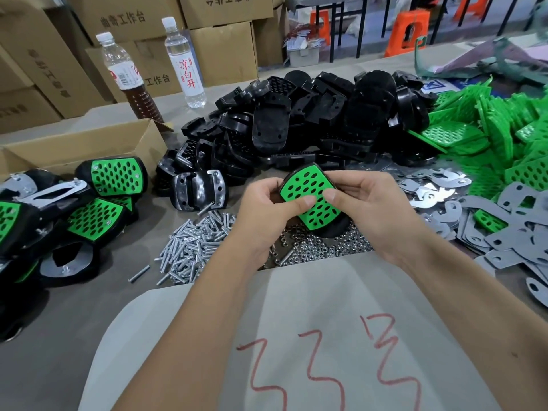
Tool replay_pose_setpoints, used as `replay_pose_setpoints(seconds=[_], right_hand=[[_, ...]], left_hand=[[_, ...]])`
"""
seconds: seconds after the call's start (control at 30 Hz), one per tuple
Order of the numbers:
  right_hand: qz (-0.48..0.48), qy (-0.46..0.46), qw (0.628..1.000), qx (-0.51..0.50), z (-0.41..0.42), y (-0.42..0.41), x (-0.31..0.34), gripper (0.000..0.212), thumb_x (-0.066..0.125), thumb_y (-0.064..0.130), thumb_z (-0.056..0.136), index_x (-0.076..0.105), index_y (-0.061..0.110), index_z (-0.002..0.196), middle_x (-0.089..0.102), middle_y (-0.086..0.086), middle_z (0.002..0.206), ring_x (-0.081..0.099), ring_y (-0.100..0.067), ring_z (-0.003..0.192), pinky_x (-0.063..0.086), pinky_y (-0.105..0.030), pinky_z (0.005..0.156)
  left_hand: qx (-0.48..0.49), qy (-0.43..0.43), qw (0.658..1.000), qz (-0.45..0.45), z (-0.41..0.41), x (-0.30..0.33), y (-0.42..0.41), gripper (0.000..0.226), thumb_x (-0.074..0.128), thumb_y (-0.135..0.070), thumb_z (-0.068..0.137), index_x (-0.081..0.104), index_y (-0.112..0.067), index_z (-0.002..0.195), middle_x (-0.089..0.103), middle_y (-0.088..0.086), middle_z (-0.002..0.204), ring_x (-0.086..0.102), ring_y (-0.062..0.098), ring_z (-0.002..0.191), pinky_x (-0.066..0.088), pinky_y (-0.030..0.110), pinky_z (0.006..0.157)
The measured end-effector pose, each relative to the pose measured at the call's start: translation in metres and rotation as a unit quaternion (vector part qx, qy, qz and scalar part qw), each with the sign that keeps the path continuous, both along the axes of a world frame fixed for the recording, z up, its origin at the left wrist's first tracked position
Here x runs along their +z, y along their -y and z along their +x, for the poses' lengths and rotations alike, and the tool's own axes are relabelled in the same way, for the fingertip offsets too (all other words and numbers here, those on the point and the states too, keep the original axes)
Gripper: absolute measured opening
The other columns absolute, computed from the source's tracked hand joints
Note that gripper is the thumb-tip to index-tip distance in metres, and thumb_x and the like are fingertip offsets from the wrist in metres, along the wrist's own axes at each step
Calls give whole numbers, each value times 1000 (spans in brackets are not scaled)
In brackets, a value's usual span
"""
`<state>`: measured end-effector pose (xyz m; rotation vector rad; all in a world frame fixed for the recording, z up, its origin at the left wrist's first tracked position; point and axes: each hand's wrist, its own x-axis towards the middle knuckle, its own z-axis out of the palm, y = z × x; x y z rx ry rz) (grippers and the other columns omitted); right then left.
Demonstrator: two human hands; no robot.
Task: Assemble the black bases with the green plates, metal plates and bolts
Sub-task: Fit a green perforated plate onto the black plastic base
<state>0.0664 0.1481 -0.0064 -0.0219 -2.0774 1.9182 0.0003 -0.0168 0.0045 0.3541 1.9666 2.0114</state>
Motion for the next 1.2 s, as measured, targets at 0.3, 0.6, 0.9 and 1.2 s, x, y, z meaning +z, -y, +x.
replay_pose_setpoints(seconds=[0.3,0.6,0.9,1.2], right_hand=[[-9,39,997,-64,-3,4,0,10,60,20,106,66,15,112,73,-5,101,71,-16,87,60,-28,62],[68,47,997,-10,2,1,5,14,57,36,107,64,44,98,73,8,92,67,-13,78,59,-35,64],[33,36,999,11,3,1,3,12,55,34,108,66,29,107,73,16,88,71,5,83,54,-14,60],[128,11,979,-156,-4,5,-2,22,67,30,101,49,22,110,58,2,104,60,-16,94,56,-37,79]], left_hand=[[-11,72,990,122,9,1,-14,26,71,5,91,65,-2,116,74,10,102,75,20,90,63,37,80],[-12,45,998,37,-1,5,3,22,72,-11,92,75,-8,114,75,15,109,72,25,95,62,41,83],[-54,84,994,46,-1,5,4,37,72,-21,87,71,2,117,75,16,107,69,28,98,59,47,93],[43,55,996,59,10,3,-13,7,70,-3,94,68,-3,101,70,16,97,66,26,87,57,36,70]])
